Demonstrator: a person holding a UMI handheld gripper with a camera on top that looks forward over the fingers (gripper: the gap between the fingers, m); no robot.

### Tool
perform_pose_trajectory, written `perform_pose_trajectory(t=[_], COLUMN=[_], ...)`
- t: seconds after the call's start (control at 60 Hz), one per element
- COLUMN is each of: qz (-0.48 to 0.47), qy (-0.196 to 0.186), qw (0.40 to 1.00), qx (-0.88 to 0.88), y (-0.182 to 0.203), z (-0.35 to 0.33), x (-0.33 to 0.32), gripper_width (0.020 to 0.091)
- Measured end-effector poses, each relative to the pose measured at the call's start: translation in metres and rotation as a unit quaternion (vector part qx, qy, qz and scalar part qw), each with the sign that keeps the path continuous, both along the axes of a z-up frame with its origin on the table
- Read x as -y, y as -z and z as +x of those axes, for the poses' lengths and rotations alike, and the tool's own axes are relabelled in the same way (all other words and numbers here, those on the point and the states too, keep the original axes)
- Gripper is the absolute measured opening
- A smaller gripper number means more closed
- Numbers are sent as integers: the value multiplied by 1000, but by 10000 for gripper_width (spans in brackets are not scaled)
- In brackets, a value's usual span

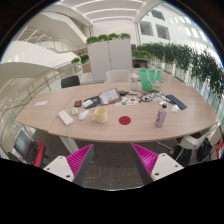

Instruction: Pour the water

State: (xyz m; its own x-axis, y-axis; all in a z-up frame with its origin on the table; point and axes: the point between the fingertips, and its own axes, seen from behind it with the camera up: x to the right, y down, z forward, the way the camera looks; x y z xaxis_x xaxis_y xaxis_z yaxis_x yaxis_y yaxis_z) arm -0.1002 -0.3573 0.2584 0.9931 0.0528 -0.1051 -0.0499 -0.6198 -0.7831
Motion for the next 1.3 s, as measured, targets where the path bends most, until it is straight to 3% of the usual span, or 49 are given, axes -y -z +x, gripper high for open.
perform_pose_trajectory(t=[0.267,0.417,0.7,0.783,1.0,1.033,1.083,1.3], qz=[22,86,205,210,218,222,212,214], qy=[38,43,89,100,104,95,89,88], qw=[999,994,972,970,967,967,970,971], qx=[9,46,77,70,78,78,79,53], y=[12,27,102,141,184,189,199,202], z=[-6,60,239,277,307,308,306,293], x=[-13,-50,-208,-257,-355,-368,-376,-381], gripper_width=[830,830,832,831,831,781,584,521])
